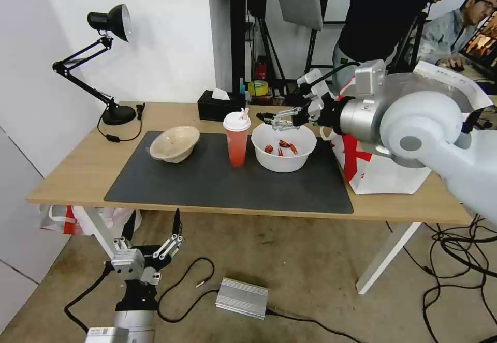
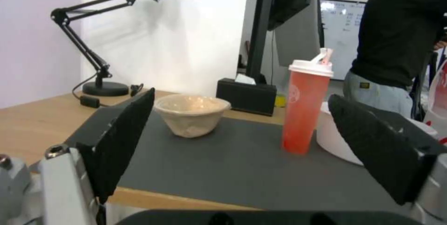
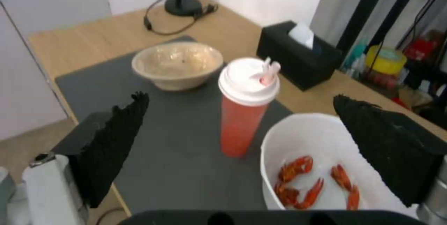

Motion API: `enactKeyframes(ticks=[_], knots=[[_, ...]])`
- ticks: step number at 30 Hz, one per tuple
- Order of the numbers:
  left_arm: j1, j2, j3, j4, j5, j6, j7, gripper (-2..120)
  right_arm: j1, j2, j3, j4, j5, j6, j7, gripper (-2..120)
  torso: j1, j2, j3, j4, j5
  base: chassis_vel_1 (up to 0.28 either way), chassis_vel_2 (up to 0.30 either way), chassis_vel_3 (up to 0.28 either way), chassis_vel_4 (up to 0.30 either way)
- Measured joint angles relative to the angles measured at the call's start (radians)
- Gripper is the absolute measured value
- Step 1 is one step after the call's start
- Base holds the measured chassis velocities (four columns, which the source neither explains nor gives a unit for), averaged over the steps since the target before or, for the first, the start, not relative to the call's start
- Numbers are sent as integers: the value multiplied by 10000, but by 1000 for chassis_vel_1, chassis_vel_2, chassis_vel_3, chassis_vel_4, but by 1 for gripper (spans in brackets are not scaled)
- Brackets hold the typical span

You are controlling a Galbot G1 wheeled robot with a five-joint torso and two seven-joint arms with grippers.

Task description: Pick up the trash from the table and place it into the takeout bag.

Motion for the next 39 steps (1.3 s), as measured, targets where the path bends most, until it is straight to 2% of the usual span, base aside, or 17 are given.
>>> enactKeyframes(ticks=[7, 16, 29, 39], knots=[[-44, -32, -3, 24, -45, 12, -10, 100, 357, 26, -254, -425, -232, -498, -590, 100, 1, 0, 0, -1, 1, 0, 0, 0, 0], [-81, -102, -4, 50, -76, 16, -24, 100, 1011, 230, -926, -1103, -944, -596, -1566, 100, 0, 1, -1, 0, 0, 0, 0, 0, 0], [-180, -230, 143, 232, -43, 23, -25, 100, 1661, 435, -1781, -1640, -1405, -596, -2127, 100, 0, 1, 0, 0, 0, 0, 0, 0, 0], [-187, -294, 232, 283, 17, 96, -56, 100, 1905, 654, -2373, -2055, -1807, -585, -2153, 100, 0, 1, -1, 0, 0, 0, 0, 0, 0]])
